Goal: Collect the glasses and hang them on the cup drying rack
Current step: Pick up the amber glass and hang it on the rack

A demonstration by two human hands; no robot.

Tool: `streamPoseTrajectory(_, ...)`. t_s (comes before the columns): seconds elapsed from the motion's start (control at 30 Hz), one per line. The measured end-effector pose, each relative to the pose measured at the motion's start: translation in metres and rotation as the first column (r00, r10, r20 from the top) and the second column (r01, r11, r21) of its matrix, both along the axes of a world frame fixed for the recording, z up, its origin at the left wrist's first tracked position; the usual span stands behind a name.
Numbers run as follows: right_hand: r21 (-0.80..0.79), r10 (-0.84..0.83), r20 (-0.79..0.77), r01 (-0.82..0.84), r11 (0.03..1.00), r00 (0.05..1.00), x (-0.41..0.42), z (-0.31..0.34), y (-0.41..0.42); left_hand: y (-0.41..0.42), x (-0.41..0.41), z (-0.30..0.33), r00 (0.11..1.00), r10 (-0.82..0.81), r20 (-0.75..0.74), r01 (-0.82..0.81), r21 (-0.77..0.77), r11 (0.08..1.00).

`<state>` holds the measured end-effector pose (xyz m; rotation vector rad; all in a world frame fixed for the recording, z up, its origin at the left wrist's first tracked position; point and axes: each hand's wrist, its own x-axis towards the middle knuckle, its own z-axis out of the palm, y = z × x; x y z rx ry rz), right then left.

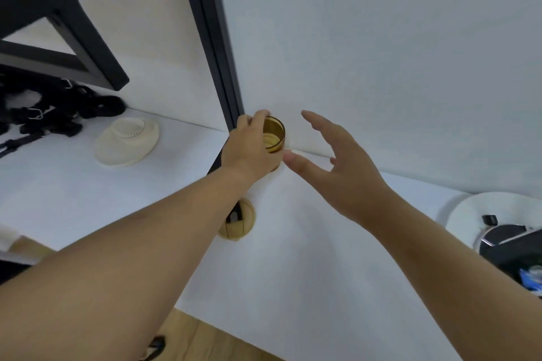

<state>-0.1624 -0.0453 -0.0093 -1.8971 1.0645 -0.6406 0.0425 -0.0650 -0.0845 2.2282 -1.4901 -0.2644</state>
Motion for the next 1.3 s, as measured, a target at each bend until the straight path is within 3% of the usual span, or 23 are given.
streamPoseTrajectory(0.37,-0.001,-0.033,0.0,0.033,0.999,0.999,-0.034,0.023,-0.001,0.01,-0.028,0.033,0.999,-0.039,-0.002,0.039,-0.009,0.999)
streamPoseTrajectory(0.57,0.042,-0.065,0.042,0.063,0.997,0.997,-0.08,0.054,0.025,0.025,-0.075,0.091,0.997,-0.08,0.008,0.08,-0.071,0.994)
streamPoseTrajectory(0.77,0.146,-0.188,0.189,0.162,0.976,0.964,-0.144,0.086,0.064,0.054,-0.154,0.159,0.989,-0.143,-0.042,0.133,-0.189,0.973)
streamPoseTrajectory(0.93,0.308,-0.335,0.34,0.233,0.923,0.879,-0.205,0.114,0.099,0.09,-0.243,0.206,0.961,-0.263,-0.083,0.228,-0.298,0.927)
streamPoseTrajectory(1.1,0.523,-0.568,0.395,0.331,0.785,0.722,-0.272,0.141,0.121,0.121,-0.329,0.246,0.93,-0.358,-0.08,0.31,-0.351,0.883)
streamPoseTrajectory(1.3,0.707,-0.673,0.527,0.173,0.686,0.519,-0.338,0.146,0.138,0.153,-0.408,0.269,0.873,-0.451,-0.187,0.35,-0.404,0.845)
